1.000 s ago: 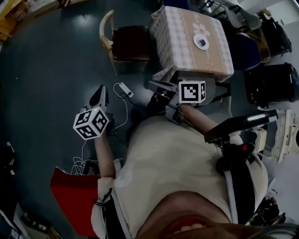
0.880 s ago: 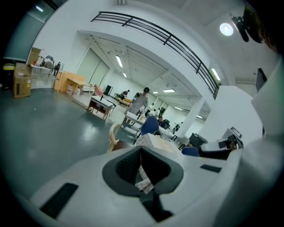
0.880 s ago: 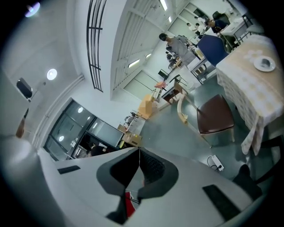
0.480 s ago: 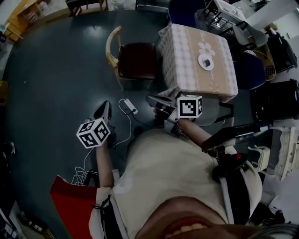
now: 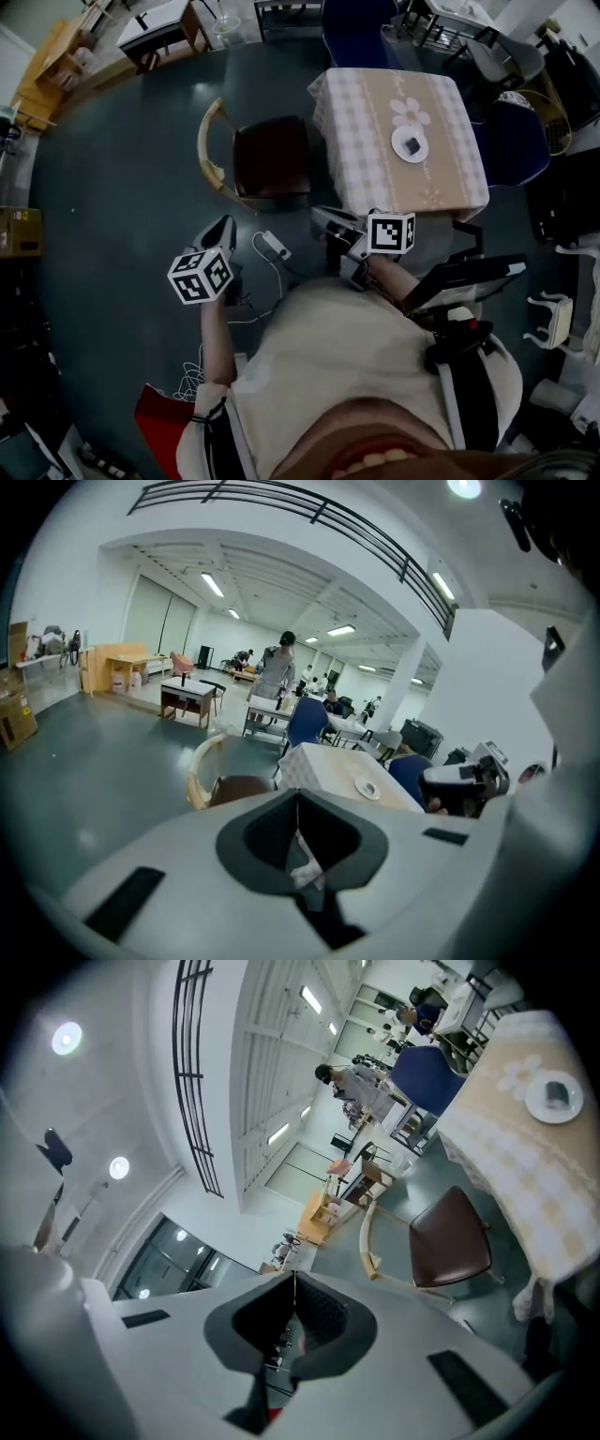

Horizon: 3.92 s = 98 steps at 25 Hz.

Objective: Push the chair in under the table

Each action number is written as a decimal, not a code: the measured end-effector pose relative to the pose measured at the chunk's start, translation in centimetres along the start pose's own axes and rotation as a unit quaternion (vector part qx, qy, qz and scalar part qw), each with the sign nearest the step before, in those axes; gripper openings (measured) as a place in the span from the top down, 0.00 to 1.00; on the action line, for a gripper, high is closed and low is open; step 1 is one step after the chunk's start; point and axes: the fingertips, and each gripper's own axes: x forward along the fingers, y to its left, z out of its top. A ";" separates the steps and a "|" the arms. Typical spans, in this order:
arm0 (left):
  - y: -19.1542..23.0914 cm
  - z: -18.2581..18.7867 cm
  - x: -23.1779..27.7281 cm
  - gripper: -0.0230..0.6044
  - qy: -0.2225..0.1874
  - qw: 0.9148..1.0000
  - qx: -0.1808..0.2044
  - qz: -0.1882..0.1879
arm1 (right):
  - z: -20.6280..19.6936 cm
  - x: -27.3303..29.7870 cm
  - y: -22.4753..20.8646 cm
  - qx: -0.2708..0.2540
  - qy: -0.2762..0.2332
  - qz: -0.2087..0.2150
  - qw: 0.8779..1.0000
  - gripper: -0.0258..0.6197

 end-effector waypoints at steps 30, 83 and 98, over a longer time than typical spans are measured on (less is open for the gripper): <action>-3.0 7.2 12.7 0.95 0.056 0.992 0.108 0.031 | 11.2 -4.3 -9.1 0.074 -0.047 0.004 0.996 0.94; 27.7 -0.9 26.6 0.44 0.243 0.952 -0.135 0.129 | 11.5 1.1 -11.7 0.135 -0.139 -0.121 0.974 0.94; 30.2 -5.2 29.5 0.93 0.299 0.928 -0.122 0.185 | 12.5 -1.6 -12.9 0.147 -0.158 -0.145 0.966 0.94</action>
